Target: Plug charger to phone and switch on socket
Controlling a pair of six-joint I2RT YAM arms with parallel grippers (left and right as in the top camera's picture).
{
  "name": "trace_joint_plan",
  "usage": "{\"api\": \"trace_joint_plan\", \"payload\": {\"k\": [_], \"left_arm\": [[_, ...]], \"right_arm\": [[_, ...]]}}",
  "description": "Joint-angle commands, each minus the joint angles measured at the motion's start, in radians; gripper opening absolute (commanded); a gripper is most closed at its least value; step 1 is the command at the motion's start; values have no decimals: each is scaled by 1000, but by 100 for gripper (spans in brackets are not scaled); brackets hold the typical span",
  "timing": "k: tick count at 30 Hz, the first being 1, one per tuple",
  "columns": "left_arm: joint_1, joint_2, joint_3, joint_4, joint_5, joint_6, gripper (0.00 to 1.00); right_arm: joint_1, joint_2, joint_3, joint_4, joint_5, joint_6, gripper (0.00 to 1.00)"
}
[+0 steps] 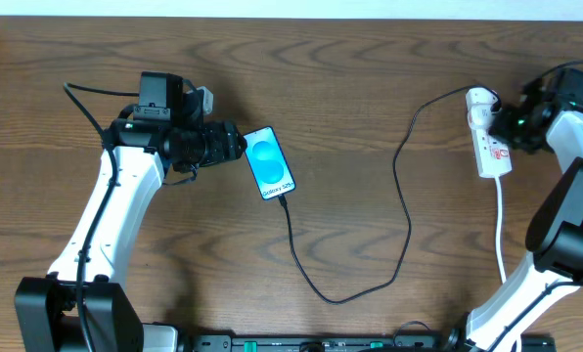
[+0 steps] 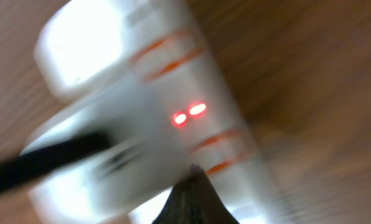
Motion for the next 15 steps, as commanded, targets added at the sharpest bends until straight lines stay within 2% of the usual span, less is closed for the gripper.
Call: {"api": "trace_joint_plan", "payload": {"k": [1,11,15], "left_arm": [[-2,-17,-1,-2,-13,17,80],[-2,-17,-1,-9,-13,17,80],[-2,-17,-1,-10,-13,17,80]], "right_arm": [[93,48,-37,-21,-288,-104,1],[80,32,-37,-35,-304,-114,1],[79,-76,-36,-82,-138,-85,1]]}}
